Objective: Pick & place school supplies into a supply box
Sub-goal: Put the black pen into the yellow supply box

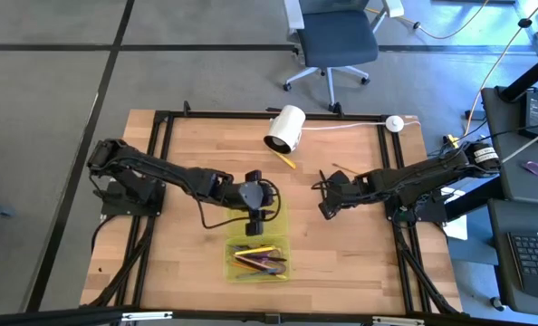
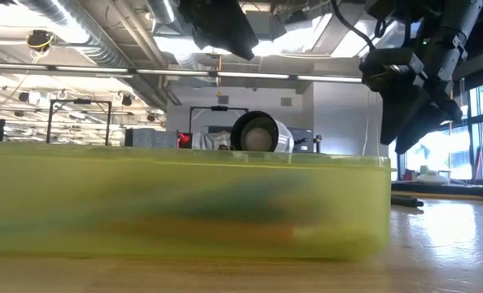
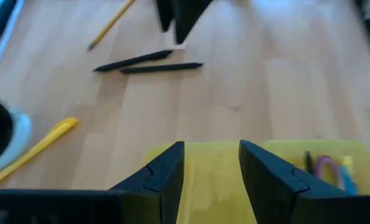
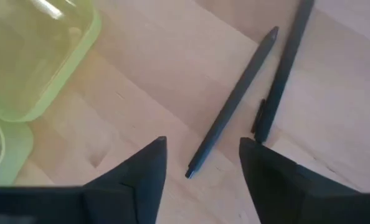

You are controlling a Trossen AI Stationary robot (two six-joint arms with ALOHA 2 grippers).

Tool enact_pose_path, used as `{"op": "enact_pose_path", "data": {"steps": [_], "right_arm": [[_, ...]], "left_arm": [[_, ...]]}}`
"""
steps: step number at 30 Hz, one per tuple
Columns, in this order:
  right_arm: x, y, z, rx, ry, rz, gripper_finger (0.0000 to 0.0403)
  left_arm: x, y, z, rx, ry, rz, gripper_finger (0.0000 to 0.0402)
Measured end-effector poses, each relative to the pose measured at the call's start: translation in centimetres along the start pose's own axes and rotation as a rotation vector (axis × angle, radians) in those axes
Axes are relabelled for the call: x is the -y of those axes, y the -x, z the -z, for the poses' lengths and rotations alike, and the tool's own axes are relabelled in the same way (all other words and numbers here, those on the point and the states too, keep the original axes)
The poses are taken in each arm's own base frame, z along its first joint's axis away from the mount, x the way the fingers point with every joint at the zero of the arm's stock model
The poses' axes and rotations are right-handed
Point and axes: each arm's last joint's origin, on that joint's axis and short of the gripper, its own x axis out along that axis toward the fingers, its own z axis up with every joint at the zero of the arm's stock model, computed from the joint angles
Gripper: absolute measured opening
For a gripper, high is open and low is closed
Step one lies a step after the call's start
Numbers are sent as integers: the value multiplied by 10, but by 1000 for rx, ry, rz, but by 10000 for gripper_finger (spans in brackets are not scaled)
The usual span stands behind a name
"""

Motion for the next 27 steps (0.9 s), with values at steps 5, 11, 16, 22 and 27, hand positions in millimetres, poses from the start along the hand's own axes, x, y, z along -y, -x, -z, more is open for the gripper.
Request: {"op": "enact_pose_path", "data": {"steps": [5, 11, 16, 22, 27], "right_arm": [[-5, -9, 0, 2, 26, -2, 217], [-8, -34, 5, -68, 15, 73, 215], [-11, -52, 9, -118, 18, 98, 202], [-12, -68, 12, -135, -8, 129, 175], [-11, -77, 15, -161, 8, 180, 139]], "left_arm": [[-12, 6, 16, 104, 55, 65, 144], [-24, 16, 33, 272, 118, 80, 144], [-24, 20, 34, 314, 124, 91, 146], [-25, 19, 34, 310, 122, 87, 147], [-25, 19, 34, 310, 123, 81, 146]]}}
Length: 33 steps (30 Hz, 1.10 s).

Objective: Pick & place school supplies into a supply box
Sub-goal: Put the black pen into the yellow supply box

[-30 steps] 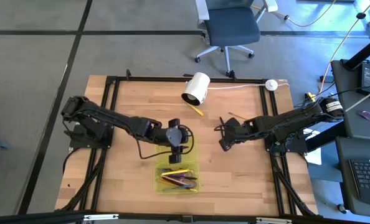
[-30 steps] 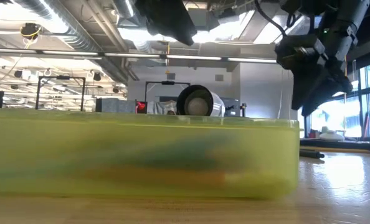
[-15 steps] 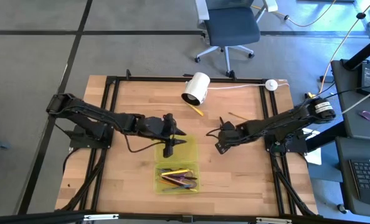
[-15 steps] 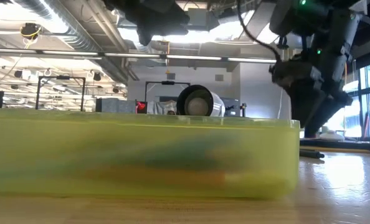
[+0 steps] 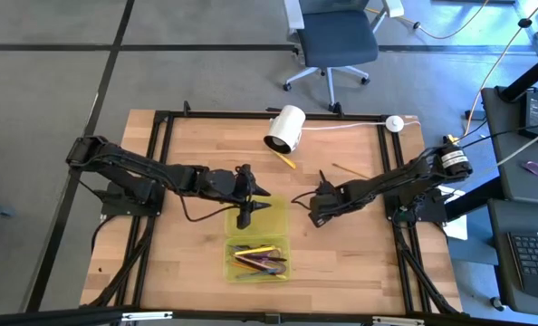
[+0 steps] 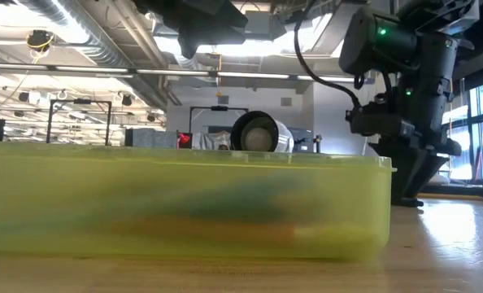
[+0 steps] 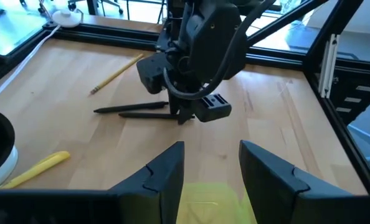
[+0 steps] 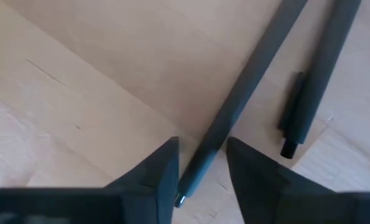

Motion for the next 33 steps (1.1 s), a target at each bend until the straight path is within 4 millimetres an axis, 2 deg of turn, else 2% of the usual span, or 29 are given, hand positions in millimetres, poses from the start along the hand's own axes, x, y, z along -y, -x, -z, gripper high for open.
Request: {"op": "enact_pose_path", "data": {"steps": [6, 14, 21, 25, 30, 33], "right_arm": [[2, -1, 1, 3, 11, 31, 92], [4, 10, 3, 8, 89, -4, 36], [-2, 24, 18, 13, 149, -80, 38], [-24, 41, 25, 55, 230, -201, 37], [-64, 79, 28, 172, 427, -414, 40], [-85, 96, 29, 232, 527, -482, 41]], "left_arm": [[0, 0, 0, -3, -1, -1, 149], [0, 0, 1, -5, -1, -1, 147], [-2, 0, 7, -76, 9, -18, 150], [-4, 1, 16, -164, 40, -43, 148], [-6, 3, 25, -253, 62, -71, 150], [-7, 6, 25, -279, 114, -87, 150]]}}
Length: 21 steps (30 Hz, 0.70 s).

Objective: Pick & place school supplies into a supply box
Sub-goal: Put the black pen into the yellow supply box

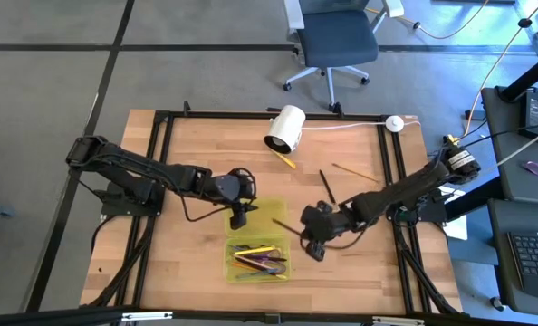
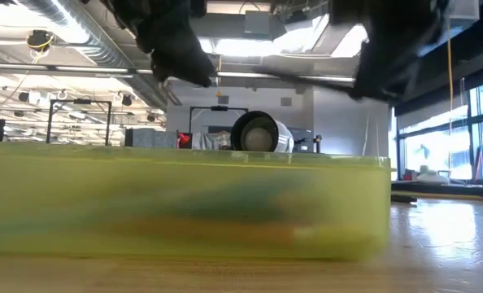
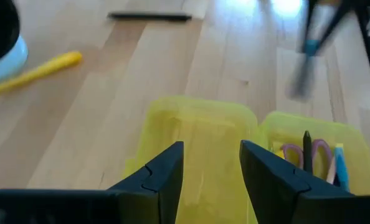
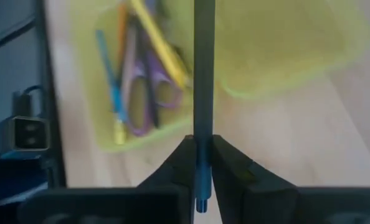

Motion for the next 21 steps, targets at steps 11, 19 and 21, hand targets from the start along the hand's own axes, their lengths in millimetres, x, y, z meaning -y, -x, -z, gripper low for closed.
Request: {"op": "enact_pose_path", "data": {"steps": [11, 19, 21], "right_arm": [[-52, -65, -22, -55, 250, -29, 43], [-65, -119, -18, -183, 329, -80, 45], [-64, -127, -15, -207, 329, -77, 45]], "left_arm": [[-6, 56, -20, 88, 88, -6, 145], [-6, 68, -23, 126, 94, 21, 147], [-6, 67, -23, 124, 94, 21, 146]]}}
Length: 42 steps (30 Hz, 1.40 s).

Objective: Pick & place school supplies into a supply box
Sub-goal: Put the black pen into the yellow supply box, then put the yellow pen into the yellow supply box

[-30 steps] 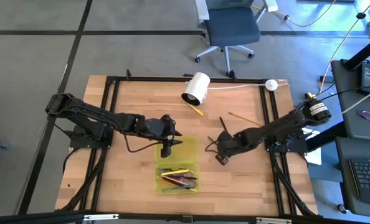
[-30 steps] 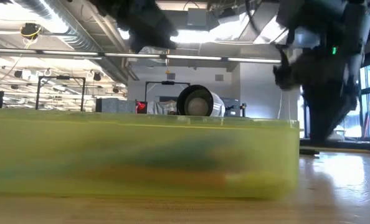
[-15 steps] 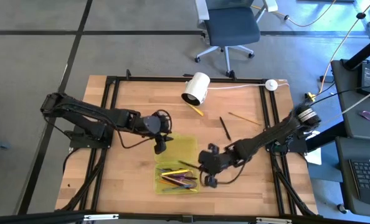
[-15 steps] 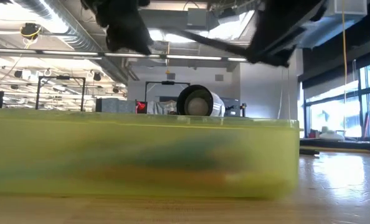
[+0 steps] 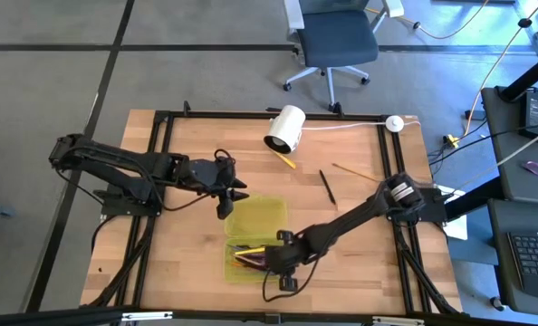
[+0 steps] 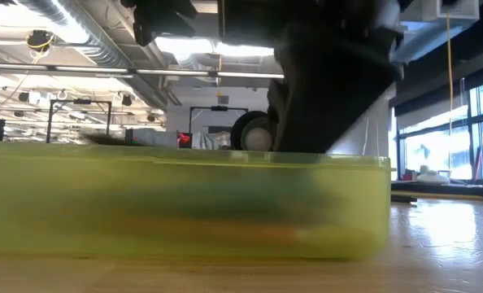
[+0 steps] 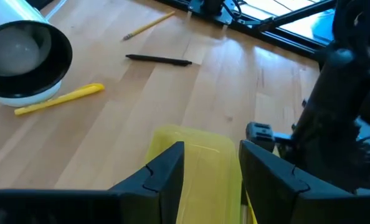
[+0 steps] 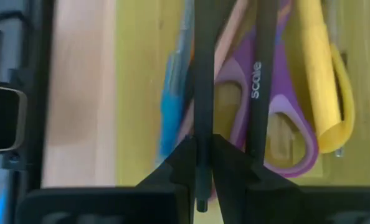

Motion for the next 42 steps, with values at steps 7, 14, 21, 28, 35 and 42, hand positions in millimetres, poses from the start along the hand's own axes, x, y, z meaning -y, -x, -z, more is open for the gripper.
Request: {"op": "enact_pose_path", "data": {"steps": [7, 14, 21, 28, 35, 42], "right_arm": [[1, -6, 2, -17, -30, 7, 45], [3, -6, 2, -22, -24, 12, 76], [12, 16, -4, -39, -48, 37, 153], [16, 81, -15, 33, -42, 80, 171], [47, 160, 3, 29, -199, 254, 172], [93, 207, 44, 123, -438, 350, 172]], "left_arm": [[3, -1, 2, -8, -9, 8, 149], [7, 0, 4, -14, -20, 20, 146], [7, 0, 5, -17, -39, 17, 146], [7, 0, 4, -12, -71, 20, 146], [7, 0, 4, -9, -24, 22, 149], [4, -1, 2, 11, -37, -15, 145]]}}
